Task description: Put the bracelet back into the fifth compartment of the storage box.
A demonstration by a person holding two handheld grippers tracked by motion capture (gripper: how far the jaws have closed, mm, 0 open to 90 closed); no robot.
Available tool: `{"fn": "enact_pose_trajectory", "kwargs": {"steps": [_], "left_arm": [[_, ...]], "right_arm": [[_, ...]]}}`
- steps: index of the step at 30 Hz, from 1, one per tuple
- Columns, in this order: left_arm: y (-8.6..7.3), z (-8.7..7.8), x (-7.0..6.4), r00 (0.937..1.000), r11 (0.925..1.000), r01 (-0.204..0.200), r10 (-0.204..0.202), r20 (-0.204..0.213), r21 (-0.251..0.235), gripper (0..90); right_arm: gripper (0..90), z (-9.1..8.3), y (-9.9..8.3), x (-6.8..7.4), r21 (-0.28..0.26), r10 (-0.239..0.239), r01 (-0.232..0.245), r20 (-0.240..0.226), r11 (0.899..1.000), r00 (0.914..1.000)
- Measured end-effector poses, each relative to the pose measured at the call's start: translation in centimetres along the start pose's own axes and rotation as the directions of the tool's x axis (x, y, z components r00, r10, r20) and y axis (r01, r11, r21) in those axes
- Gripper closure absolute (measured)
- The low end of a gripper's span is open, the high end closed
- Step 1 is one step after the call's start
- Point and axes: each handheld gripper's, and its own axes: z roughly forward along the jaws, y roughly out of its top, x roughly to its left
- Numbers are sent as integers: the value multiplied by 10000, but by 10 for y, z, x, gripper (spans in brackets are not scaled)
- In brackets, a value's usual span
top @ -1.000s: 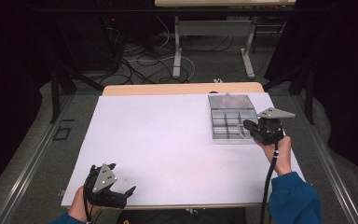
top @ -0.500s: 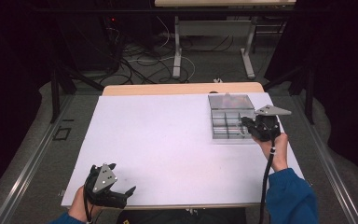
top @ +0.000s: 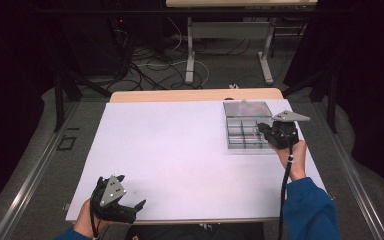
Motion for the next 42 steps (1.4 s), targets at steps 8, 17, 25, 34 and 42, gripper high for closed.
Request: {"fn": "enact_pose_trajectory", "kwargs": {"steps": [8,17,25,34,42], "left_arm": [[0,0,0,10000,10000,-57,57,21,34,1],[0,0,0,10000,10000,-37,37,7,57,2],[0,0,0,10000,10000,-39,39,0,55,2],[0,0,0,10000,10000,-32,32,2,47,2],[0,0,1,9999,9999,-98,99,-42,53,2]], "right_arm": [[865,6,0,-1,33,4,-4,70,10000,10000],[864,12,-1,-3,16,21,-22,164,10000,9999],[863,19,-3,-3,88,-19,17,229,10000,9997],[863,27,-6,-4,292,-52,45,263,9996,9996],[863,30,-9,-6,352,-13,1,353,9994,9994]]}}
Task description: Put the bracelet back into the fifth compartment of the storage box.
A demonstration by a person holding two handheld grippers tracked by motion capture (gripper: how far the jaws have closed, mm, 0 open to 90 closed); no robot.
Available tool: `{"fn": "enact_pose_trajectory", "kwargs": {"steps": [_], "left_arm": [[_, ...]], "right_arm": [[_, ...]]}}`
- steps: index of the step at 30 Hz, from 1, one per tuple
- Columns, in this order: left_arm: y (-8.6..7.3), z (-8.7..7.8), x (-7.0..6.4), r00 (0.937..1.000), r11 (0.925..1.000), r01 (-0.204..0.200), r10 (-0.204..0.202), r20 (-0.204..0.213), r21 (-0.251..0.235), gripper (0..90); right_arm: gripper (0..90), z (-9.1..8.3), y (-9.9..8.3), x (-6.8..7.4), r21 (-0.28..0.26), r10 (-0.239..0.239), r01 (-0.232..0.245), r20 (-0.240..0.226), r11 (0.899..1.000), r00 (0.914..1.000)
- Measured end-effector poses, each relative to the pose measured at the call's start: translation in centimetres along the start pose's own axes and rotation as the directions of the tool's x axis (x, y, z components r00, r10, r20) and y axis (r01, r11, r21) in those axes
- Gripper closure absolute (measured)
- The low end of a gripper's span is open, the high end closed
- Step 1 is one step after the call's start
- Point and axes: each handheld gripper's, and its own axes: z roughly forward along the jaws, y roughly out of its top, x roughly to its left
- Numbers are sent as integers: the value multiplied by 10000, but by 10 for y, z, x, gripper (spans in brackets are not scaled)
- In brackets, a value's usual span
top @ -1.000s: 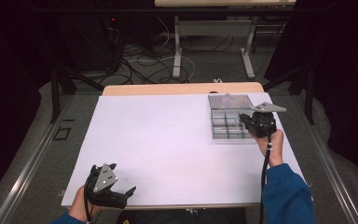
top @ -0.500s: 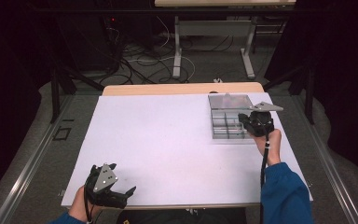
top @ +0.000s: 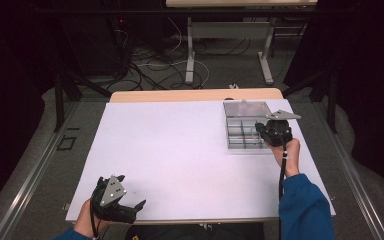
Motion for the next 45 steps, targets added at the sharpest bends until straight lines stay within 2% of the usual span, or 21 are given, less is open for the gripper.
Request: {"fn": "enact_pose_trajectory", "kwargs": {"steps": [23,30,45], "left_arm": [[0,0,0,10000,10000,4,-4,44,-19,1],[0,0,-1,9999,10000,59,-59,98,-21,2],[0,0,-1,9999,10000,61,-60,111,-30,1]], "right_arm": [[861,16,-12,3,733,-170,174,-55,9972,9998],[861,20,-15,4,954,-26,33,-74,9954,10000],[861,29,-19,9,1424,-10,45,-248,9898,9997]]}}
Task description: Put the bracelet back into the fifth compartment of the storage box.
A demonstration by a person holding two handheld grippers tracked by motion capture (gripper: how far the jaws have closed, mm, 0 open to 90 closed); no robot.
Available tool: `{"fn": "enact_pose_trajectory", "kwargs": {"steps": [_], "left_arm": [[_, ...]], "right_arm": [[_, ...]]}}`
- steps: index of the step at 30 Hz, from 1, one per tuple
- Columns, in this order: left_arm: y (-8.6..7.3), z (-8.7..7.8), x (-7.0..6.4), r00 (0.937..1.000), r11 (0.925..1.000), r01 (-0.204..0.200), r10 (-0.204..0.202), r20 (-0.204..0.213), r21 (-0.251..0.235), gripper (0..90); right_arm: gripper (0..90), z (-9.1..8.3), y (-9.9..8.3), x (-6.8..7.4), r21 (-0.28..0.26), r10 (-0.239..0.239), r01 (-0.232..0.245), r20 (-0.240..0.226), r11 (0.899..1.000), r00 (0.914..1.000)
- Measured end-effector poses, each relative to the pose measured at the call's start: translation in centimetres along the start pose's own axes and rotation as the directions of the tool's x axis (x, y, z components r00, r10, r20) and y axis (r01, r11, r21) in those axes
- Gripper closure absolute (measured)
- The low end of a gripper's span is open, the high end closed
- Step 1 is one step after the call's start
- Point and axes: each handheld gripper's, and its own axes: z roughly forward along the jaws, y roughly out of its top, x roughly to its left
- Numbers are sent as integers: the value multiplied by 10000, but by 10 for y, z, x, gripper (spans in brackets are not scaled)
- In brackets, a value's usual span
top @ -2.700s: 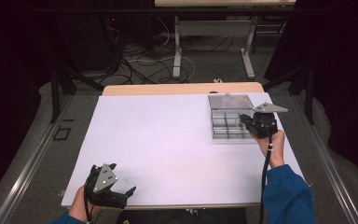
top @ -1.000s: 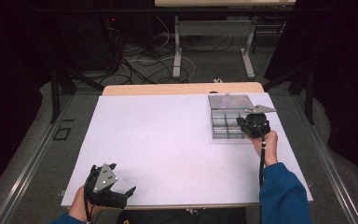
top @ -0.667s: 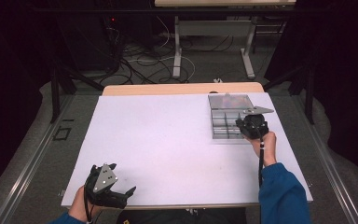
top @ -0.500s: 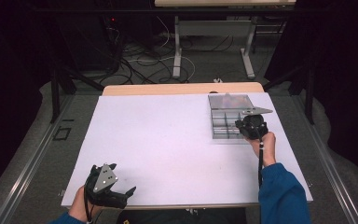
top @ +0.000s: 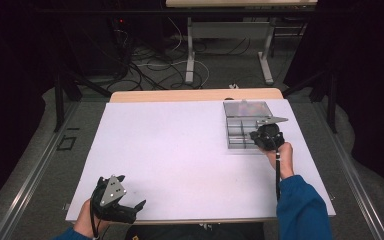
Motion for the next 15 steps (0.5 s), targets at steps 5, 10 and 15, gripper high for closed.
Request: {"fn": "enact_pose_trajectory", "kwargs": {"steps": [5,10,15], "left_arm": [[0,0,0,10000,10000,3,-3,1,-3,1],[0,0,0,10000,10000,-1,1,-9,0,1],[0,1,-1,10000,10000,-30,30,-16,29,2]], "right_arm": [[861,4,-1,2,200,-7,9,-71,9998,10000],[860,5,-2,1,331,116,-115,-51,9994,9999],[856,8,-2,2,500,107,-101,-116,9987,9999]]}}
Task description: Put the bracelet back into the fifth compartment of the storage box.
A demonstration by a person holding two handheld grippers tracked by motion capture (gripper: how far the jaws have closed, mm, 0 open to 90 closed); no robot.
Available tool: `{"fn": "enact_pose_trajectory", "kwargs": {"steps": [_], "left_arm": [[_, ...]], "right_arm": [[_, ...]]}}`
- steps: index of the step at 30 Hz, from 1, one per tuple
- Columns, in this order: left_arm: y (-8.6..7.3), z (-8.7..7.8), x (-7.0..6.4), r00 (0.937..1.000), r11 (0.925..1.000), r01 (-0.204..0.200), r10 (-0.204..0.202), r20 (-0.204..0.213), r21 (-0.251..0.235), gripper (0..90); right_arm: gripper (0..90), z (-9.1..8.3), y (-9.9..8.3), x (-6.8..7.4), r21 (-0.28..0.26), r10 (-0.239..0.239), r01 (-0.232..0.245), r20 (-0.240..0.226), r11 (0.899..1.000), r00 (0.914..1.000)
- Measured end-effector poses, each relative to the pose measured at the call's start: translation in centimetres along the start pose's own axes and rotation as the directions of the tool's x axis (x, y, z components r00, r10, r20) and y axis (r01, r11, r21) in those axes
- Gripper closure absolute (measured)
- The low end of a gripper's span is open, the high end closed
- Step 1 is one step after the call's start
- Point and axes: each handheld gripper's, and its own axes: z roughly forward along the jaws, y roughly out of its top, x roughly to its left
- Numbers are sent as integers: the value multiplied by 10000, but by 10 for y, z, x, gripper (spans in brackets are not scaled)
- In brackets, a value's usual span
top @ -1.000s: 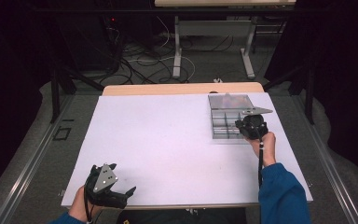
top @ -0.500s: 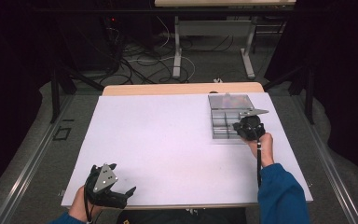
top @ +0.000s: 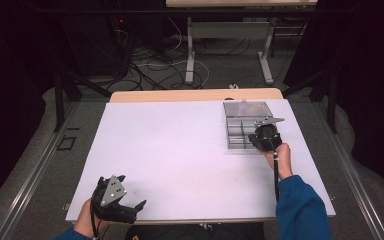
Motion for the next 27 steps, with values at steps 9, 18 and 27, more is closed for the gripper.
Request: {"fn": "enact_pose_trajectory", "kwargs": {"steps": [9,18,27], "left_arm": [[0,0,0,10000,10000,10,-10,1,-3,1],[0,-1,0,10000,10000,28,-28,-8,-29,1],[0,-1,0,10000,10000,24,-24,-7,-16,1]], "right_arm": [[782,2,0,0,133,184,-182,-106,9997,9998],[544,-16,4,-5,-314,253,-279,-803,9991,9964],[196,-26,3,-2,115,411,-398,-1531,9991,9874]]}}
